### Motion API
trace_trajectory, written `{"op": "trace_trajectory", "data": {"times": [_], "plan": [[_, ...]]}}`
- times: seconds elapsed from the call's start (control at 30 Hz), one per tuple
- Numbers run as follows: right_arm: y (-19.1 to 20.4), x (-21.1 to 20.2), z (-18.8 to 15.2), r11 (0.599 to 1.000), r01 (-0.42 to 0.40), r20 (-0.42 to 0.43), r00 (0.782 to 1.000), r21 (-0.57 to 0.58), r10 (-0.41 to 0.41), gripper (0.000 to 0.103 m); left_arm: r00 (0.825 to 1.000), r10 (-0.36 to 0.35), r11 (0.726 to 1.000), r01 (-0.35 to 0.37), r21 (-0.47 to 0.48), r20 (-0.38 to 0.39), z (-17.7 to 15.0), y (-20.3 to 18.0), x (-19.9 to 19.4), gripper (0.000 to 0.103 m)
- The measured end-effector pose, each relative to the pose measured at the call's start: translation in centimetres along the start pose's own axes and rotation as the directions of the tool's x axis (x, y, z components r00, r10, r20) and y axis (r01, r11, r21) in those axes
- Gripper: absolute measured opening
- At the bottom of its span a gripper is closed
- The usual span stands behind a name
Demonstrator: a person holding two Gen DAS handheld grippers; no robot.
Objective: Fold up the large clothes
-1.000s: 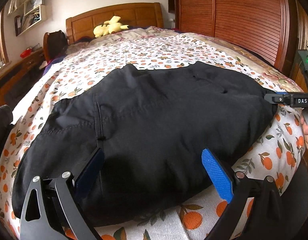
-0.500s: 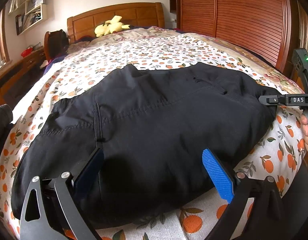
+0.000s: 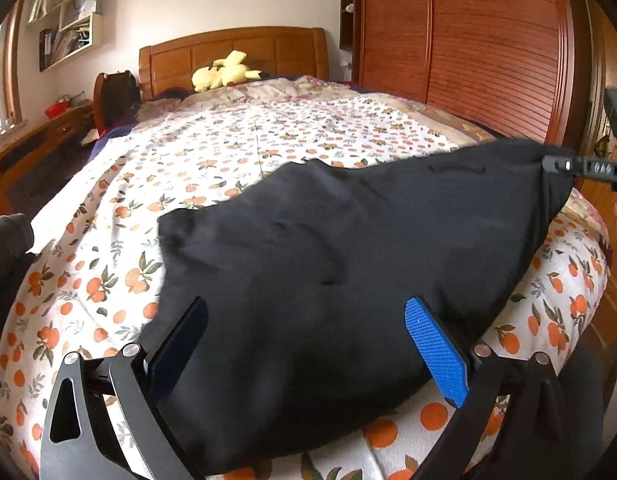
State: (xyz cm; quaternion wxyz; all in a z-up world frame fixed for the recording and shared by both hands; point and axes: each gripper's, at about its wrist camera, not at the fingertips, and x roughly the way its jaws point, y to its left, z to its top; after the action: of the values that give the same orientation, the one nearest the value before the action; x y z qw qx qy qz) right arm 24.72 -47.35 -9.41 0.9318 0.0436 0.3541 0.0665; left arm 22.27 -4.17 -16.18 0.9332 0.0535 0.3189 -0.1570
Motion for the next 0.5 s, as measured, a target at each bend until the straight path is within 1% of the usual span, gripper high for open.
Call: {"op": "trace_trajectory", "data": {"times": [0.03,0.13,0.23,0.3,0.4,0.47,0.5], "plan": [[-0.5,0.2,-0.4,1.0,0.015,-0.023,1.0,0.0,-0.015,0.011,1.0,-0.004,1.0,0.004,-0.003,0.007,0.0,0.2,-0.4,0.1],[-1.2,1.3,-1.4,1.0,0.022,-0.091,0.996,0.009,-0.021,0.012,1.0,-0.015,1.0,0.015,-0.01,0.024,0.1,0.5,-1.3,0.1],[-1.2,1.9,-2.0,0.999,0.042,-0.114,0.993,0.004,-0.042,0.012,0.999,-0.023,1.0,0.023,-0.013,0.043,0.2,0.6,-2.1,0.1],[-0.9,1.6,-1.7,0.999,0.032,-0.098,0.995,0.011,-0.031,0.012,0.999,-0.024,1.0,0.025,-0.015,0.049,0.3,0.7,-2.4,0.1],[0.4,0.4,-0.7,1.0,0.005,-0.049,0.999,-0.01,-0.005,0.012,0.998,-0.021,1.0,0.022,-0.019,0.052,0.3,0.9,-2.6,0.1],[2.5,-0.6,0.3,0.998,-0.011,-0.017,1.0,-0.067,0.01,0.012,0.998,-0.018,1.0,0.02,-0.023,0.06,0.4,1.1,-2.9,0.1],[3.9,-1.2,1.0,0.994,-0.031,0.003,1.0,-0.1,0.031,0.012,0.998,-0.016,1.0,0.017,-0.024,0.063,0.3,1.1,-3.1,0.1]]}}
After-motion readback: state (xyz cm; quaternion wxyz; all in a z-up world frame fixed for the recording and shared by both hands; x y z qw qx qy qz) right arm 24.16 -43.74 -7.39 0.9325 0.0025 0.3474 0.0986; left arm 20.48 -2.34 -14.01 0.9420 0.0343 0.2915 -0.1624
